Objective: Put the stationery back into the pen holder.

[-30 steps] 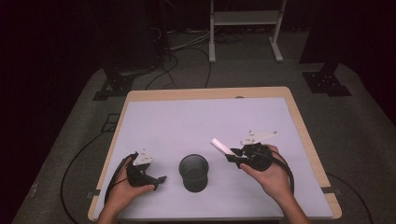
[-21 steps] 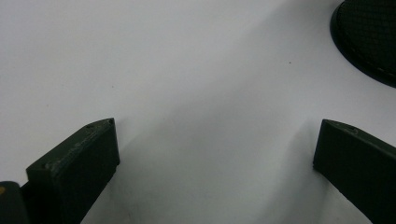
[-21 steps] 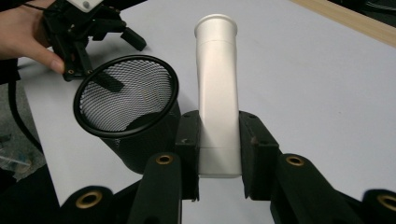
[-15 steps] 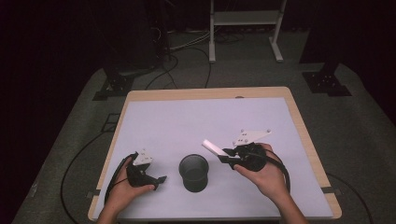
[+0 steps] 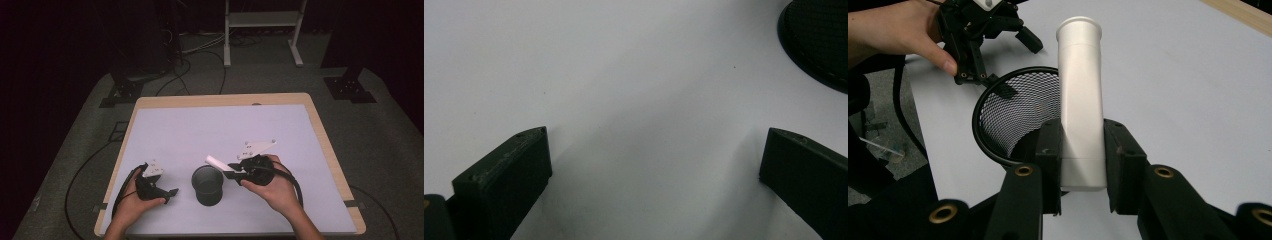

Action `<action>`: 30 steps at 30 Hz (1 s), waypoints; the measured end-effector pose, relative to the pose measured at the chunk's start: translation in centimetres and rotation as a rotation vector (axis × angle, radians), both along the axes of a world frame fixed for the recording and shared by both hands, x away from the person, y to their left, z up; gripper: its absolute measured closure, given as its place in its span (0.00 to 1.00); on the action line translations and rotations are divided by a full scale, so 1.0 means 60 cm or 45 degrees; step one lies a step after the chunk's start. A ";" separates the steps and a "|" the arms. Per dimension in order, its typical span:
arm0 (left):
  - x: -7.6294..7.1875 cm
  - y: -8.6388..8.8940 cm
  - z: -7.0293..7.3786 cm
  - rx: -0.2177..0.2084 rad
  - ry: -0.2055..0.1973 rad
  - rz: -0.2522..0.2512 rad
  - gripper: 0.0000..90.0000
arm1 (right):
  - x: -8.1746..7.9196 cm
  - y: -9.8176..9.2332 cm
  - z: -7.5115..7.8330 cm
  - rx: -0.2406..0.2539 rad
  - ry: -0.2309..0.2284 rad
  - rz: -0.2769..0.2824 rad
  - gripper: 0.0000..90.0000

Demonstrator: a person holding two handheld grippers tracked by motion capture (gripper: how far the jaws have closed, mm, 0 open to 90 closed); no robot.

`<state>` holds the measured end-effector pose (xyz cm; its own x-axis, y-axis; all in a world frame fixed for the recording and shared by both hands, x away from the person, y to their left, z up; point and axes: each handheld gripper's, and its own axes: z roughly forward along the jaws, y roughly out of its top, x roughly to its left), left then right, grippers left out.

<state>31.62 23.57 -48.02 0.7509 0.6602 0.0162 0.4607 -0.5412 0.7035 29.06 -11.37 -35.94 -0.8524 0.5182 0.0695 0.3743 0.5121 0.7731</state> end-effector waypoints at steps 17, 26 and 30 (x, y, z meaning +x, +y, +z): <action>0.000 0.000 0.000 0.000 -0.001 -0.001 0.00 | 0.000 0.028 -0.002 -0.027 0.023 0.050 0.78; 0.000 0.000 0.000 0.000 -0.001 -0.001 0.00 | 0.000 0.036 -0.003 -0.048 0.034 0.058 0.78; 0.000 0.000 0.000 0.000 -0.002 -0.001 0.00 | 0.000 0.040 -0.002 -0.050 0.032 0.066 0.78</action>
<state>31.62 23.57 -48.03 0.7512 0.6598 0.0170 0.4595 -0.5413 0.7041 29.04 -8.99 -36.07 -0.8763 0.4764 0.0714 0.3656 0.5612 0.7425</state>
